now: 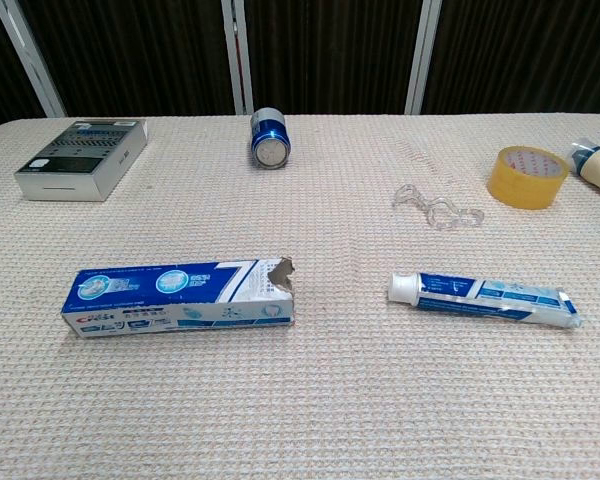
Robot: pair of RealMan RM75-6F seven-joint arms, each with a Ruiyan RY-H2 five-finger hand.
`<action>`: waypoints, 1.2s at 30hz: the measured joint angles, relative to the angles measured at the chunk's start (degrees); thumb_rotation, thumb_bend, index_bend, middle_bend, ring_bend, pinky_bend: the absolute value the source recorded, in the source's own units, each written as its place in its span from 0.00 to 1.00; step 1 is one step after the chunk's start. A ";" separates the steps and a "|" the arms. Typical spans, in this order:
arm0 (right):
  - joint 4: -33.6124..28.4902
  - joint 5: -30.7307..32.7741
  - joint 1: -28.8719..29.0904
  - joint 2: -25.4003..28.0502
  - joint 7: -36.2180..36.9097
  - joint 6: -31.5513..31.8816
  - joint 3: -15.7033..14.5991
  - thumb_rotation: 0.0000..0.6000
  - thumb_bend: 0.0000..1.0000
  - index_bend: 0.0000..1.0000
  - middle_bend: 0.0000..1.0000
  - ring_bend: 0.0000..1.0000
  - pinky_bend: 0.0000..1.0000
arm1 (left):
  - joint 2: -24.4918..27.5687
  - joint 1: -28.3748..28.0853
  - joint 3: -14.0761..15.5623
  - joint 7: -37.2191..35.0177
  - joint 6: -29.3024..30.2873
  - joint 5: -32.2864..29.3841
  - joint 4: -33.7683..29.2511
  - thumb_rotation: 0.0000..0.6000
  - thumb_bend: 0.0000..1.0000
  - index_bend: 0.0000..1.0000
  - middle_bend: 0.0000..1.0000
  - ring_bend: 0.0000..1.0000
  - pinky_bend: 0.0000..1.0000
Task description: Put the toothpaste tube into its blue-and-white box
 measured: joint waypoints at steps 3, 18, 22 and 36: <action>0.22 0.11 -0.05 -0.16 0.07 -0.13 -0.09 1.00 0.25 0.29 0.07 0.03 0.00 | -0.05 0.10 0.07 -0.03 -0.03 -0.30 0.20 1.00 0.09 0.33 0.08 0.00 0.08; 0.70 0.65 0.37 -0.91 -0.02 -0.92 0.12 1.00 0.25 0.29 0.07 0.03 0.00 | 0.52 0.27 0.04 -1.68 -0.51 -1.44 1.43 1.00 0.08 0.33 0.08 0.00 0.08; 0.89 0.68 0.56 -1.00 -0.57 -1.32 0.07 1.00 0.25 0.29 0.07 0.03 0.00 | 0.15 0.30 0.33 -1.49 -0.59 -1.30 1.75 1.00 0.08 0.33 0.08 0.00 0.08; 0.13 0.17 0.31 0.03 -0.54 -0.74 -0.13 1.00 0.25 0.29 0.07 0.03 0.00 | -2.43 0.59 1.22 0.20 0.17 0.16 0.76 1.00 0.06 0.36 0.23 0.02 0.08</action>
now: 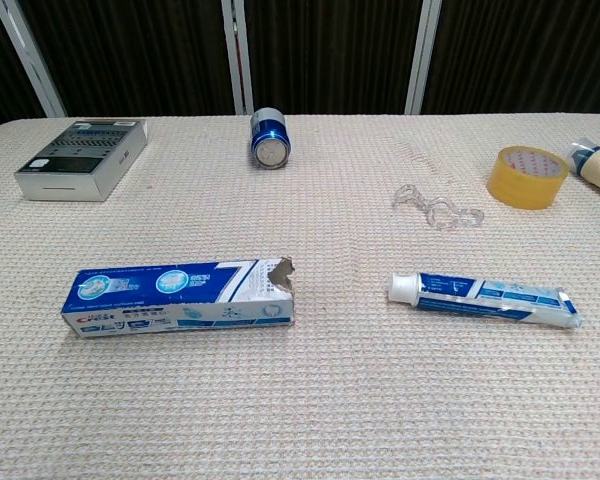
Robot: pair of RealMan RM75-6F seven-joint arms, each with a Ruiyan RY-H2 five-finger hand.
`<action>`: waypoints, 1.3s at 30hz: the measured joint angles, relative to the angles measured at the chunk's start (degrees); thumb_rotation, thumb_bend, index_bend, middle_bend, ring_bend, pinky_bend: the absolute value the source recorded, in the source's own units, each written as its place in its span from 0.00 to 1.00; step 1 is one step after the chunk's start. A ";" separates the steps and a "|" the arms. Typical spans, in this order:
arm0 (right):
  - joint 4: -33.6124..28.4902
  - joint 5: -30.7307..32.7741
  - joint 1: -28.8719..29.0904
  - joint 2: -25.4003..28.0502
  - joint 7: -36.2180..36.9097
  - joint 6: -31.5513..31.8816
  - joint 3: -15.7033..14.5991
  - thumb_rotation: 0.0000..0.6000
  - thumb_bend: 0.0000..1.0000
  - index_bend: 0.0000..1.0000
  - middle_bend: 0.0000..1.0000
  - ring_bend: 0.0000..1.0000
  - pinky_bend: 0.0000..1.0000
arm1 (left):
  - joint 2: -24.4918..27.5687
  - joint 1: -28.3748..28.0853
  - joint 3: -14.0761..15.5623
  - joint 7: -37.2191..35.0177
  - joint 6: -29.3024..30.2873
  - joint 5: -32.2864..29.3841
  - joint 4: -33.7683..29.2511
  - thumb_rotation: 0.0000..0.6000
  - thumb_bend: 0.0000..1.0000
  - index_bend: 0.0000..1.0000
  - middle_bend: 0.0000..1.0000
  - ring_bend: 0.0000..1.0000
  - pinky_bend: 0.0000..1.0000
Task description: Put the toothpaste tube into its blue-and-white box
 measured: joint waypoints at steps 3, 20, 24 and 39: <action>-0.41 0.08 0.10 0.23 -0.12 -0.22 0.03 1.00 0.25 0.29 0.07 0.03 0.00 | -2.71 -0.20 -0.13 3.01 0.08 -0.37 -0.28 1.00 0.06 0.40 0.27 0.04 0.08; 0.47 0.96 0.87 0.31 0.47 -1.84 0.24 1.00 0.25 0.29 0.07 0.03 0.00 | -28.04 -9.71 -6.84 25.77 -3.75 -7.85 3.88 1.00 0.08 0.42 0.31 0.05 0.08; 0.77 1.47 0.98 0.16 0.11 -2.31 0.21 1.00 0.25 0.29 0.07 0.03 0.00 | -31.27 -11.61 -7.58 26.74 -4.39 -8.40 4.89 1.00 0.07 0.41 0.29 0.04 0.08; 2.05 1.81 0.39 0.09 1.56 -1.88 -0.05 1.00 0.26 0.29 0.07 0.03 0.00 | -34.32 -13.37 -4.66 37.96 -4.71 -13.72 1.94 0.80 0.04 0.29 0.19 0.00 0.05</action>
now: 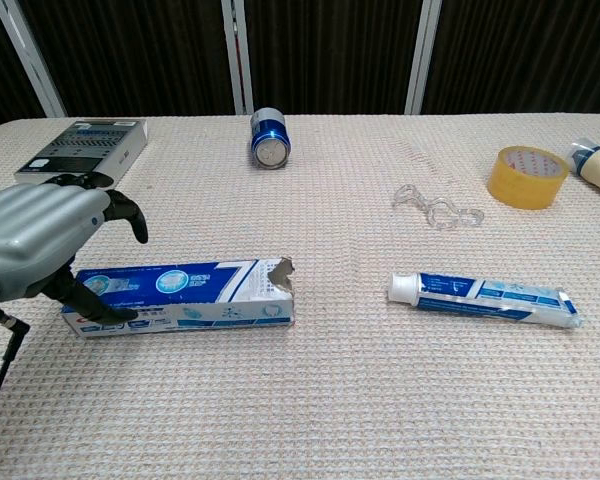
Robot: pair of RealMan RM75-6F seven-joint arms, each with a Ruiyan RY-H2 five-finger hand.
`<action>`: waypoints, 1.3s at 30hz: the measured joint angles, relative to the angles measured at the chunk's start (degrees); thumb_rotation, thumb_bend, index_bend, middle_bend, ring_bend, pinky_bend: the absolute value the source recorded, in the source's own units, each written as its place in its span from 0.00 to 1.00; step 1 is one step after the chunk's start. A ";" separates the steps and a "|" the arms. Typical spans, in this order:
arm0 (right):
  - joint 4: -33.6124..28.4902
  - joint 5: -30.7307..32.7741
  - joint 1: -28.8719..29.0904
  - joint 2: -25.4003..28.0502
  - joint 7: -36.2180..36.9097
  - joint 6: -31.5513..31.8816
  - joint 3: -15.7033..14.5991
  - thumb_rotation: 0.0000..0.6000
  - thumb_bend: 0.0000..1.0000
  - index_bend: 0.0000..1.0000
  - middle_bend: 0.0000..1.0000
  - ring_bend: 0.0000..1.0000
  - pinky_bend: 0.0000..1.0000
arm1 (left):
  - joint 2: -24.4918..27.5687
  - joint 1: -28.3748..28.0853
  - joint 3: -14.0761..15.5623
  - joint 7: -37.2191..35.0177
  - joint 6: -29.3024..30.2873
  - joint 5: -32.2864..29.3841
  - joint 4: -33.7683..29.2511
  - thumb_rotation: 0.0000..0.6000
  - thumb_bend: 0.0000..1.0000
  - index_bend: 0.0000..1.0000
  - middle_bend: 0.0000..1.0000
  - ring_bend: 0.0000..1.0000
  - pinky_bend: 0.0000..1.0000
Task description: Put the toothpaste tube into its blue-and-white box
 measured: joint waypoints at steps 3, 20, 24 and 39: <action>-0.41 -0.07 0.08 0.12 -0.37 -0.01 0.04 1.00 0.25 0.29 0.07 0.03 0.00 | -0.19 -0.22 0.29 0.37 0.10 -0.31 -0.01 0.81 0.03 0.29 0.19 0.00 0.05; 0.83 0.52 -0.18 0.81 1.59 -0.51 -0.11 1.00 0.25 0.29 0.07 0.03 0.00 | -5.72 -1.63 -0.32 -1.44 0.47 -1.90 9.09 0.99 0.06 0.29 0.19 0.00 0.05; 1.33 1.01 0.12 1.06 1.69 -1.41 -0.05 1.00 0.25 0.29 0.07 0.03 0.00 | -7.95 -2.75 -0.96 -2.88 -0.84 -2.18 11.96 1.00 0.13 0.34 0.25 0.00 0.05; 0.40 1.41 0.28 1.58 0.67 -1.68 0.00 1.00 0.25 0.29 0.07 0.03 0.00 | -12.97 -3.59 -0.38 -5.94 1.06 0.72 18.34 1.00 0.33 0.41 0.33 0.03 0.05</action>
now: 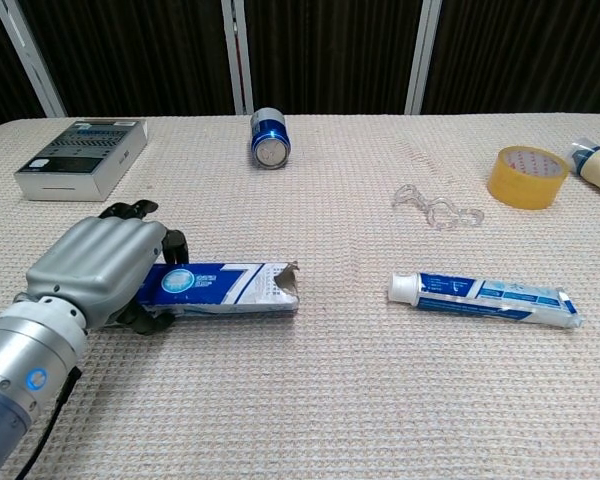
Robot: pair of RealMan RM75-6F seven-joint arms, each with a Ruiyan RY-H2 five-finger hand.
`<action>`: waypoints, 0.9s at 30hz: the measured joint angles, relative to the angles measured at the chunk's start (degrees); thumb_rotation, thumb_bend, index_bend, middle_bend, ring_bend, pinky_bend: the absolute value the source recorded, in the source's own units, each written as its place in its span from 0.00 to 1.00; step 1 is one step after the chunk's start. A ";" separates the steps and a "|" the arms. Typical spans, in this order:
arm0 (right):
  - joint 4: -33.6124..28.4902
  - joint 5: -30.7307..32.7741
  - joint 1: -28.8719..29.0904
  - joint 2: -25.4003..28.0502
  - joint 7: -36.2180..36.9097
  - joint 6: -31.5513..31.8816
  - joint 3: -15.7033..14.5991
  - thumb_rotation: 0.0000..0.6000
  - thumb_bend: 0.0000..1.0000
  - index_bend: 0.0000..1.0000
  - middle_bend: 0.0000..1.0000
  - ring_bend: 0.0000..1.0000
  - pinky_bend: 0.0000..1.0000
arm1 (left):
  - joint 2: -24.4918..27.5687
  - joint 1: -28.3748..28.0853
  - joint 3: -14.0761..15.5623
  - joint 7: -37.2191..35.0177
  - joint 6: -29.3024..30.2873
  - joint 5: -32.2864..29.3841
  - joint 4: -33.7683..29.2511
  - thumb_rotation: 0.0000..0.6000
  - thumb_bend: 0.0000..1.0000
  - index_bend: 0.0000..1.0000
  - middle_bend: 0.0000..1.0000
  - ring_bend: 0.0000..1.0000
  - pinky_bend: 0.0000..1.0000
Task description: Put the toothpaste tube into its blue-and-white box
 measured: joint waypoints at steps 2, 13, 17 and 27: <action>-0.11 0.19 0.06 0.11 -0.08 -0.17 0.03 1.00 0.25 0.29 0.07 0.03 0.00 | 0.09 0.17 -0.01 0.12 0.54 0.21 -0.04 1.00 0.36 0.41 0.33 0.03 0.05; 0.04 0.76 -0.37 0.09 -0.50 0.12 -0.09 1.00 0.25 0.29 0.07 0.03 0.00 | 1.98 1.07 -1.01 -1.79 1.51 0.02 -2.14 1.00 0.32 0.36 0.34 0.05 0.05; 0.11 0.90 -0.33 0.07 -1.54 0.36 0.12 1.00 0.25 0.29 0.07 0.03 0.00 | 3.40 1.35 -1.59 -5.64 0.70 -0.26 -4.78 1.00 0.32 0.36 0.32 0.06 0.06; -2.55 0.32 0.21 0.94 -3.75 1.11 0.81 1.00 0.25 0.29 0.07 0.03 0.00 | 11.20 2.83 -4.83 -19.51 -0.24 0.29 -18.54 1.00 0.36 0.47 0.47 0.14 0.12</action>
